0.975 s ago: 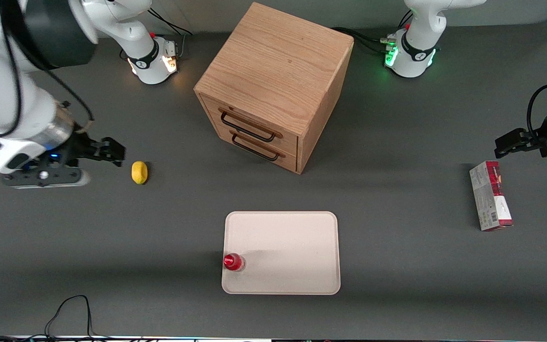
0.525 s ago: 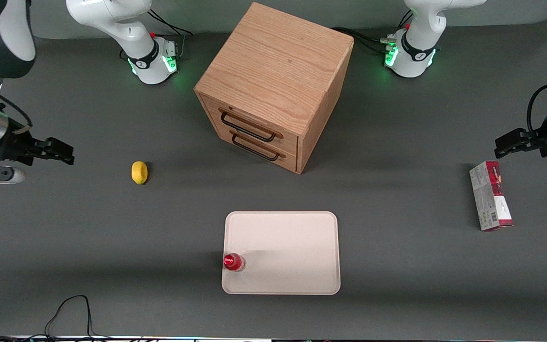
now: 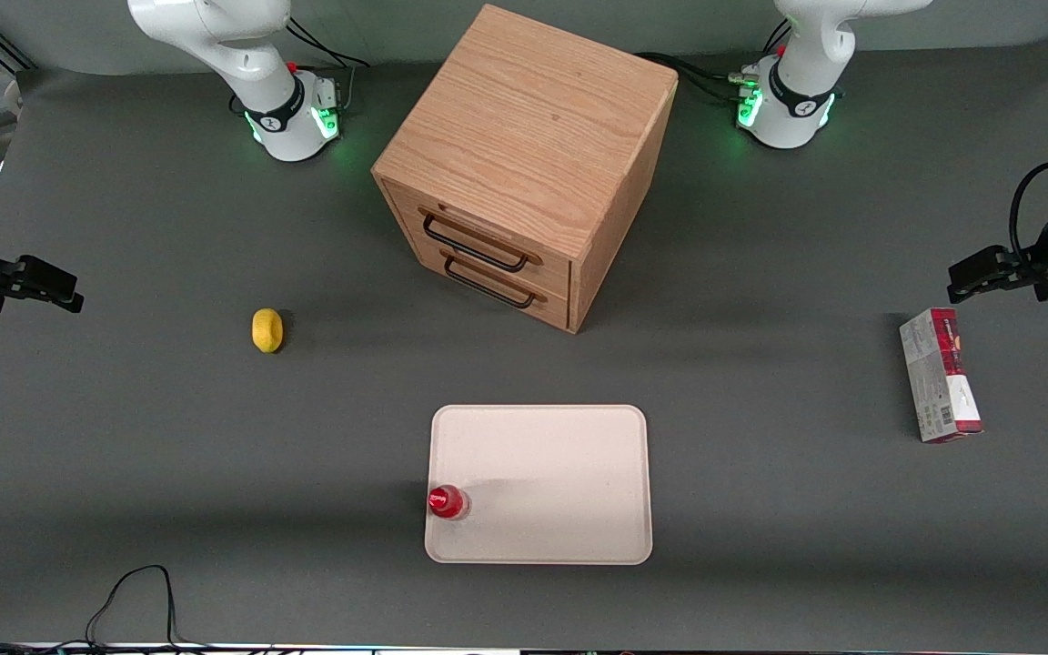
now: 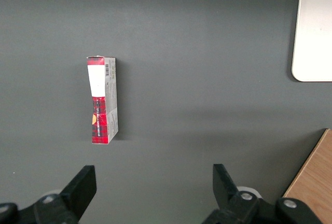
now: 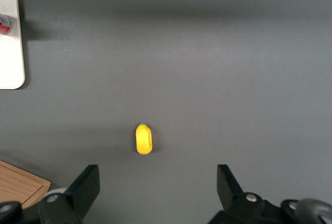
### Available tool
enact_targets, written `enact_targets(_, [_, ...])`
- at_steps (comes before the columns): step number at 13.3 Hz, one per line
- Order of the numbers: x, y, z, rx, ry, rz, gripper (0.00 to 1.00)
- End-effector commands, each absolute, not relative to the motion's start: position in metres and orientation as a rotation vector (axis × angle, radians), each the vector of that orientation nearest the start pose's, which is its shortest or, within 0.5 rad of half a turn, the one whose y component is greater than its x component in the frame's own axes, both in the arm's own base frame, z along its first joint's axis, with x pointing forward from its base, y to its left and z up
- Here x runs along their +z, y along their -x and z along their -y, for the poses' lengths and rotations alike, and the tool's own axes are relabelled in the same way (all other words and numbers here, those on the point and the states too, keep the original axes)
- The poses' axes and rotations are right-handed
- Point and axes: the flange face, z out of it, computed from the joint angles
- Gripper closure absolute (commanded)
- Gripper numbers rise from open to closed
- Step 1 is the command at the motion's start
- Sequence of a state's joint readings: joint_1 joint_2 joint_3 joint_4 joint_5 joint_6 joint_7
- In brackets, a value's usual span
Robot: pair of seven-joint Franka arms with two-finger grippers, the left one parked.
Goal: Place coke bottle on tray
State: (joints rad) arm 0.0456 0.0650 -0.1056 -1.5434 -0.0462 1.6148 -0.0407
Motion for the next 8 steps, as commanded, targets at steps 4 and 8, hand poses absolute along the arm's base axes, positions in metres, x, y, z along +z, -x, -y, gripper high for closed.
enact_targets(4, [0.6166,-0.5664,0.0387,0.041,3.186,-0.003,0.0])
enact_targets(8, [0.6164,-0.5664,0.0369,0.043,3.186,-0.017,0.0])
